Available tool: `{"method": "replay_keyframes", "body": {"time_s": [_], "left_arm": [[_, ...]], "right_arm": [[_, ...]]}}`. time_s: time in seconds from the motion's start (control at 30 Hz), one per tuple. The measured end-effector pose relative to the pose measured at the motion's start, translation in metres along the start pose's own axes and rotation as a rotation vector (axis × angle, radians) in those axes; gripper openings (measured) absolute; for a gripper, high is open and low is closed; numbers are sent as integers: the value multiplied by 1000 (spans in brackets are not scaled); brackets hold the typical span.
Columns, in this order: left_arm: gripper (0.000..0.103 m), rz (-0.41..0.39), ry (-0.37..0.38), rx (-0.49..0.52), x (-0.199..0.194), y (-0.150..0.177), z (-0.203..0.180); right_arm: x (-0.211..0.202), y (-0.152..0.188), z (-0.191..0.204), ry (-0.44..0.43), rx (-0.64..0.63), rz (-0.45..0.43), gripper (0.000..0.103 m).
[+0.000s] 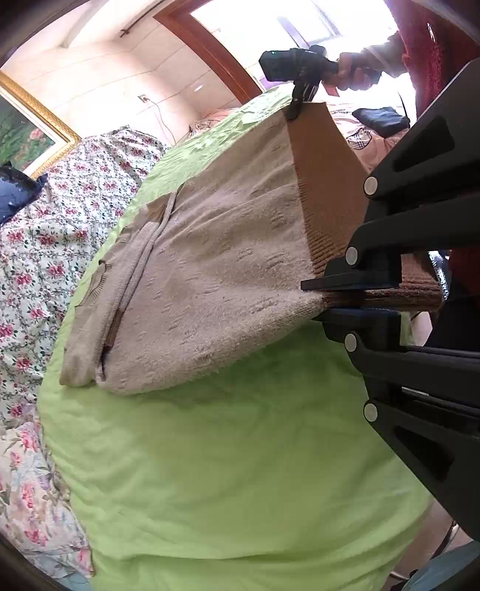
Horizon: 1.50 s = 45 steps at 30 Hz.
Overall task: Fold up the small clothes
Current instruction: 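Grasp the brown ribbed hem with both grippers, then lift the hem with both grippers and fold it toward the collar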
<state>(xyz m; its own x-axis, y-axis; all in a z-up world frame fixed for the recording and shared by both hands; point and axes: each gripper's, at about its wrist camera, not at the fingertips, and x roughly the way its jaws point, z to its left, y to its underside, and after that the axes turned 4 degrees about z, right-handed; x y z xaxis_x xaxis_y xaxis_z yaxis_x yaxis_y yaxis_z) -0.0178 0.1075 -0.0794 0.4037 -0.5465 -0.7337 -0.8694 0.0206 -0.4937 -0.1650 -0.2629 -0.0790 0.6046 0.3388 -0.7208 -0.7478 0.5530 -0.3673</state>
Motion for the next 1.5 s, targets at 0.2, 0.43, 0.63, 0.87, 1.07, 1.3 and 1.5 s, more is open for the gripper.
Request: {"method": "replay_keyframes", "body": {"time_s": [0.2,0.43,0.63,0.87,1.07,1.3,1.5], "left_arm": [[19,91,19,-60,26,5,20],[35,100,101,-35,34,13,17],[5,16,70,-12,19,20,9],[5,-67,102,-56,-6,11,5],[5,-202,127,18,-50,-26,-23],[5,-299,138,6,-48,-96,-17],[5,-354,46,62,-27,-196,-29]], "right_arm": [[24,2,-16,4,50,51,12],[35,7,-7,-42,12,39,21],[18,17,-16,-51,39,-11,8],[-5,3,11,-216,-10,-105,8],[-42,-29,34,-312,-71,-234,8],[-26,-100,30,-250,-44,-307,8],[-10,-201,33,-129,-65,-365,8]]}}
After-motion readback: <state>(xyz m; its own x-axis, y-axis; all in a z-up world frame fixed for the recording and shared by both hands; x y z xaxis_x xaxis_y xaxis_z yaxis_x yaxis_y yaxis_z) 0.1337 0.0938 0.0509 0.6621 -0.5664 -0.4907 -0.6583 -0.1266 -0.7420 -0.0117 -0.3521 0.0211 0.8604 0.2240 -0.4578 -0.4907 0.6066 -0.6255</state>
